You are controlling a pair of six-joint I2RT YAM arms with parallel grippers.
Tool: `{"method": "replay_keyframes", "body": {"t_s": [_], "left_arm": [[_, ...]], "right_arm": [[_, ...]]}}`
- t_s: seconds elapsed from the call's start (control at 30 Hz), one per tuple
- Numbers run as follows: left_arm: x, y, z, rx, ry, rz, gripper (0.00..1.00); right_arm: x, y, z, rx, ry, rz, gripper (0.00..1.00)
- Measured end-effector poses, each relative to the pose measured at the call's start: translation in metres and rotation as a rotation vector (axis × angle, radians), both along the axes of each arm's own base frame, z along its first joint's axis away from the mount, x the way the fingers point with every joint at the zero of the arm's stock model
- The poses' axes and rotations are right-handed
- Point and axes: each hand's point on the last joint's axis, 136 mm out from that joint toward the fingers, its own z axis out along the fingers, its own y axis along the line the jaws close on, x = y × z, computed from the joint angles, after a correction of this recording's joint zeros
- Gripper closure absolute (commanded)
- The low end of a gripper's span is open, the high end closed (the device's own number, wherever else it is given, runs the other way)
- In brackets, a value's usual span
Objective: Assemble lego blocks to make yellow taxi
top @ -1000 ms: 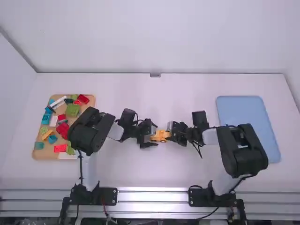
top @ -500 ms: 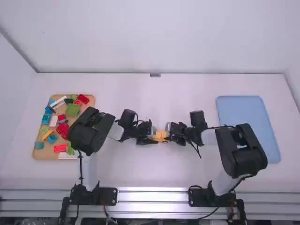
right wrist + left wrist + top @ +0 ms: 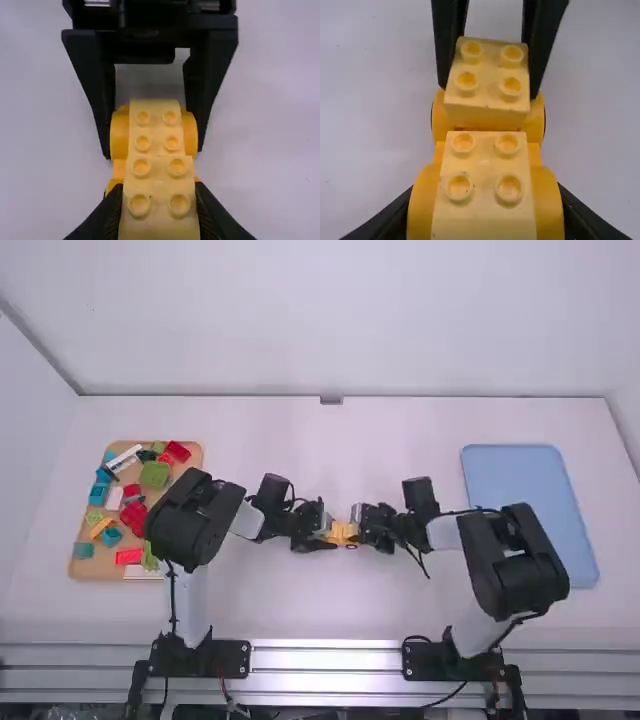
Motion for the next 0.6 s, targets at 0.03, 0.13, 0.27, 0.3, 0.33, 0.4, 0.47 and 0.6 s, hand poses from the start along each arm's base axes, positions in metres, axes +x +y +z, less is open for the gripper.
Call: {"method": "replay_keyframes", "body": {"t_s": [0.03,0.13,0.27,0.3,0.33,0.4,0.47,0.6], "left_arm": [[-0.0002,0.0001,-0.0001,0.0,0.0,0.0,0.54],[-0.002,0.0001,-0.0005,0.0,0.004,-0.007,0.53],[-0.0026,0.0001,-0.0004,-0.001,0.003,-0.012,0.52],[-0.0029,0.0,-0.0006,0.0,0.004,-0.012,0.51],[-0.0028,0.0001,-0.0005,0.0,0.004,-0.012,0.52],[-0.0029,0.0001,-0.0006,0.0,0.004,-0.012,0.52],[-0.0032,0.0,-0.0005,-0.001,0.004,-0.014,0.51],[-0.0032,0.0001,-0.0004,-0.001,0.003,-0.015,0.51]], "right_arm": [[-0.0004,0.0004,-0.0001,0.0,0.001,0.001,0.81],[-0.0007,0.0006,0.0,0.001,0.006,0.0,0.8],[-0.0015,0.0004,-0.0004,0.001,0.018,-0.005,0.79],[-0.0016,0.0003,-0.0005,0.001,0.022,-0.008,0.79],[-0.0021,0.0002,-0.0009,0.0,0.025,-0.008,0.79],[-0.0033,0.0,-0.0014,0.0,0.034,-0.009,0.79],[-0.0051,0.0009,-0.0016,0.001,0.043,-0.007,0.78],[-0.004,0.0013,-0.0018,-0.002,0.045,-0.013,0.75]]}}
